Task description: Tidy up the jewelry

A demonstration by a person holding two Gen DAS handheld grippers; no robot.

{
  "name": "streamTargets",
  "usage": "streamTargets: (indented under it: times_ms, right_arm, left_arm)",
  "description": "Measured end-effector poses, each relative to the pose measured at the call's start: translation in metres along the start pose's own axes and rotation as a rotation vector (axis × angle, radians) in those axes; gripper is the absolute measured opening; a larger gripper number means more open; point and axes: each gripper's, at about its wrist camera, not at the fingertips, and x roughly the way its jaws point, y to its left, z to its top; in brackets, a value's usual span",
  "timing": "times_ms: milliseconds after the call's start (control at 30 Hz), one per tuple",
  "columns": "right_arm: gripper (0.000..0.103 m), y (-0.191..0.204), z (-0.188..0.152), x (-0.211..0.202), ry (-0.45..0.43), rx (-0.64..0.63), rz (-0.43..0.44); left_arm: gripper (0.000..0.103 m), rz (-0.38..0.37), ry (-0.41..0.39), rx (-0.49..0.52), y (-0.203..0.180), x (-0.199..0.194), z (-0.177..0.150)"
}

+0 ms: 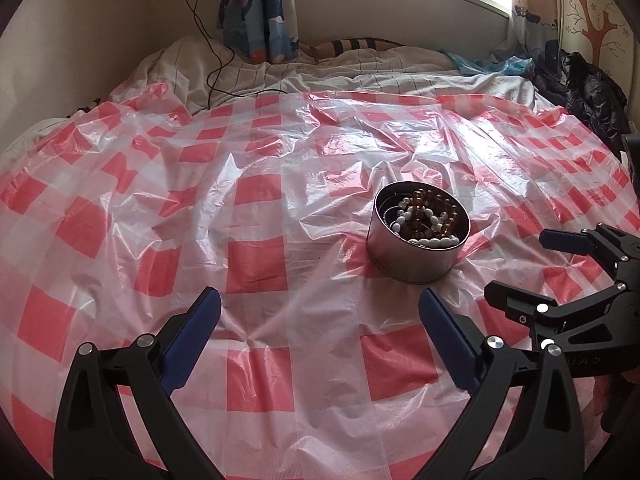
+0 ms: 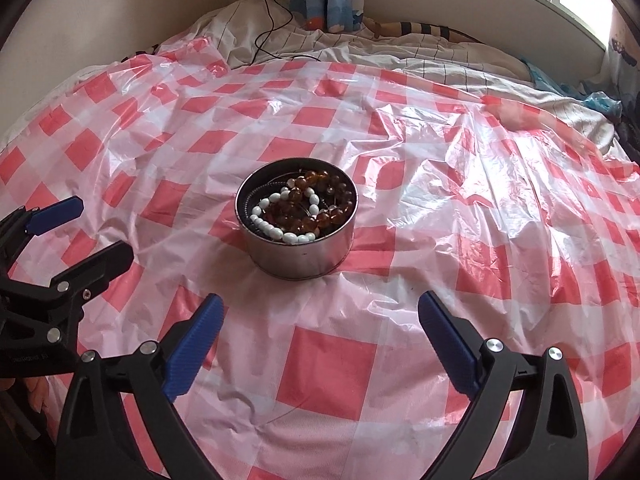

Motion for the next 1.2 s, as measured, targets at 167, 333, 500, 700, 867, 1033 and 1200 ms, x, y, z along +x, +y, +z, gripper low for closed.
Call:
streamTargets:
  times_ms: [167, 333, 500, 700, 867, 1033, 1200]
  right_arm:
    - [0.095, -0.025, 0.009, 0.011, 0.004, 0.130, 0.041]
    - [0.095, -0.050, 0.015, 0.025, 0.026, 0.249, 0.040]
    - [0.095, -0.058, 0.021, 0.034, 0.031, 0.264, 0.031]
    - [0.095, -0.053, 0.021, 0.024, 0.027, 0.240, 0.043]
    - [0.095, -0.052, 0.016, 0.003, 0.004, 0.247, 0.043]
    - [0.095, -0.048, 0.007, -0.017, -0.004, 0.248, 0.032]
    - [0.095, -0.037, -0.002, -0.032, 0.009, 0.253, 0.039]
  left_arm:
    - [0.095, -0.007, 0.048, -0.026, 0.005, 0.018, 0.005]
    - [0.095, -0.002, 0.080, -0.027, 0.006, 0.034, 0.011]
    - [0.095, 0.006, 0.091, -0.006, 0.001, 0.045, 0.019]
    - [0.095, -0.023, 0.106, -0.016, -0.010, 0.044, 0.020]
    - [0.095, -0.009, 0.108, 0.003, -0.017, 0.032, 0.011]
    - [0.095, -0.023, 0.102, -0.013, -0.017, 0.015, 0.005]
    - [0.095, -0.044, 0.085, -0.042, -0.019, -0.007, 0.003]
